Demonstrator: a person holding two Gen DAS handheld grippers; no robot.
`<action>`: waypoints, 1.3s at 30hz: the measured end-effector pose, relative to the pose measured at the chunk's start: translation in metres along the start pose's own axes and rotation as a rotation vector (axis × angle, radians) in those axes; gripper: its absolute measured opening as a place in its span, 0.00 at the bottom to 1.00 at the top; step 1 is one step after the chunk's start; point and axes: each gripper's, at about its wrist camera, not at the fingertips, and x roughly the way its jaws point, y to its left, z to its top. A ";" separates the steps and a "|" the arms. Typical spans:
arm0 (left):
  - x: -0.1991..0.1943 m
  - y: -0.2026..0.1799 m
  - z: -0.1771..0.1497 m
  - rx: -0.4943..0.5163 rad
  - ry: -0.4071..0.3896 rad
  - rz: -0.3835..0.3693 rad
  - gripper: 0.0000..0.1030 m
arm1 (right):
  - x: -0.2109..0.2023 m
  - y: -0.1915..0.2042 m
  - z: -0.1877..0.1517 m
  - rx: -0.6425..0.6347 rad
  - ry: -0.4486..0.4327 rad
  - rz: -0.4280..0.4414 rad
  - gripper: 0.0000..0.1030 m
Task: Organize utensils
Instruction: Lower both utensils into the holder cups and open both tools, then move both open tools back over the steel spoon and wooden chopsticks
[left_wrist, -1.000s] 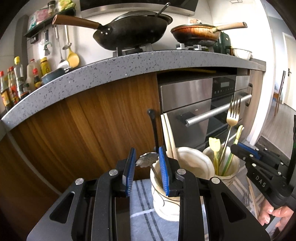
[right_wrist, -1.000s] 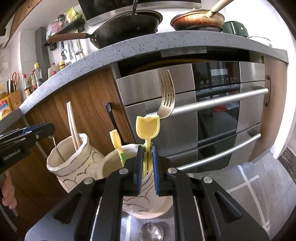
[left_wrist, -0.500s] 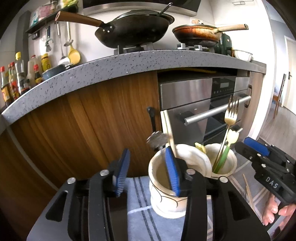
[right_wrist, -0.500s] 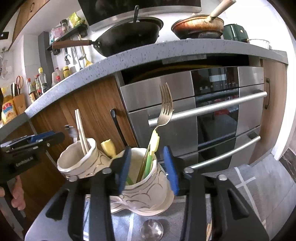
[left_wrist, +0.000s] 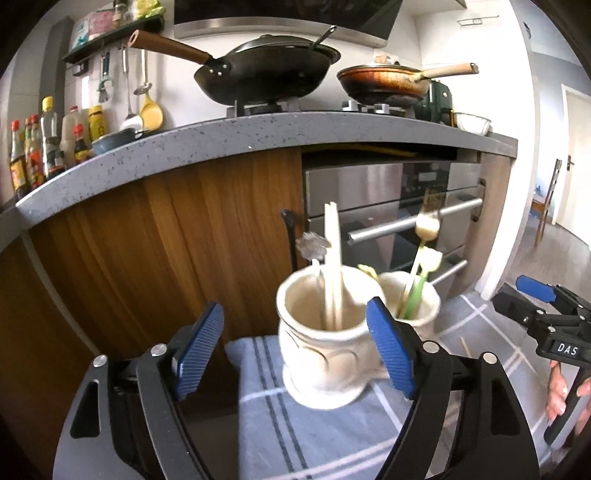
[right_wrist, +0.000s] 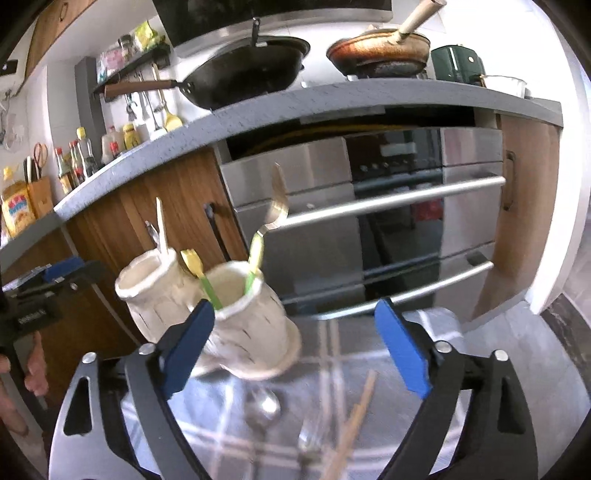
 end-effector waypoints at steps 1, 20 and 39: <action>-0.003 -0.003 -0.004 -0.011 -0.003 -0.004 0.89 | -0.004 -0.006 -0.004 0.001 0.010 -0.011 0.91; 0.033 -0.089 -0.091 0.001 0.180 -0.105 0.91 | -0.002 -0.056 -0.077 0.009 0.192 -0.131 0.94; 0.089 -0.127 -0.111 0.019 0.344 -0.128 0.80 | 0.003 -0.070 -0.085 0.032 0.229 -0.111 0.91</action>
